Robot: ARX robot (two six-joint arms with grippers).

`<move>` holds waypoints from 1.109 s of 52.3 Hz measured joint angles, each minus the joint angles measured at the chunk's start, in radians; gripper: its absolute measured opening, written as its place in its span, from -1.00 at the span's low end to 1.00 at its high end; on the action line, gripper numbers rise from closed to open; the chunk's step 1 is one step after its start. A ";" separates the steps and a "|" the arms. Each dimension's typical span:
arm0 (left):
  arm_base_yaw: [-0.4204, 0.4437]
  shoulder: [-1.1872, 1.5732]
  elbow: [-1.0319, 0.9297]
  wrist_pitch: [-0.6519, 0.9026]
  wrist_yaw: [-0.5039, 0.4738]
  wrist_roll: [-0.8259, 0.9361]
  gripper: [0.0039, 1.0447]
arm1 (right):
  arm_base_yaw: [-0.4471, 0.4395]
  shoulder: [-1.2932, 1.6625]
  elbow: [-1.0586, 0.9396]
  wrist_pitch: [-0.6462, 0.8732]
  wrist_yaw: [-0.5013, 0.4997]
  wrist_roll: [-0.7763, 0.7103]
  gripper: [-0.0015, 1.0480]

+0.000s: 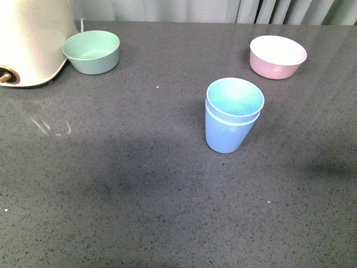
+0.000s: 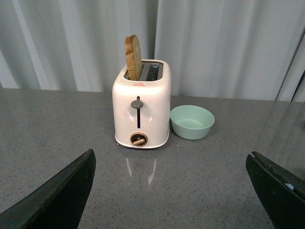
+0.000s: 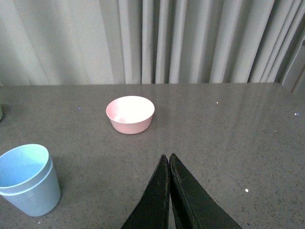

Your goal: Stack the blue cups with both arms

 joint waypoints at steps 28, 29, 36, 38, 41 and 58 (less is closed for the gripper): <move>0.000 0.000 0.000 0.000 0.000 0.000 0.83 | 0.000 -0.221 -0.026 -0.162 0.002 0.000 -0.96; 0.000 0.000 0.000 0.000 0.000 0.000 0.83 | 0.000 -0.228 -0.026 -0.168 0.002 0.000 -0.96; 0.000 0.000 0.000 0.000 0.000 0.000 0.83 | 0.000 -0.258 -0.026 -0.200 0.002 0.000 -0.96; 0.000 0.000 0.000 0.000 0.000 0.000 0.83 | 0.000 -0.269 -0.026 -0.211 0.002 0.000 -0.96; 0.000 0.000 0.000 0.000 0.000 0.000 0.83 | 0.000 -0.282 -0.026 -0.223 0.002 0.000 -0.96; 0.000 0.000 0.000 0.000 0.000 0.000 0.83 | 0.000 -0.473 -0.025 -0.421 0.002 0.000 -0.96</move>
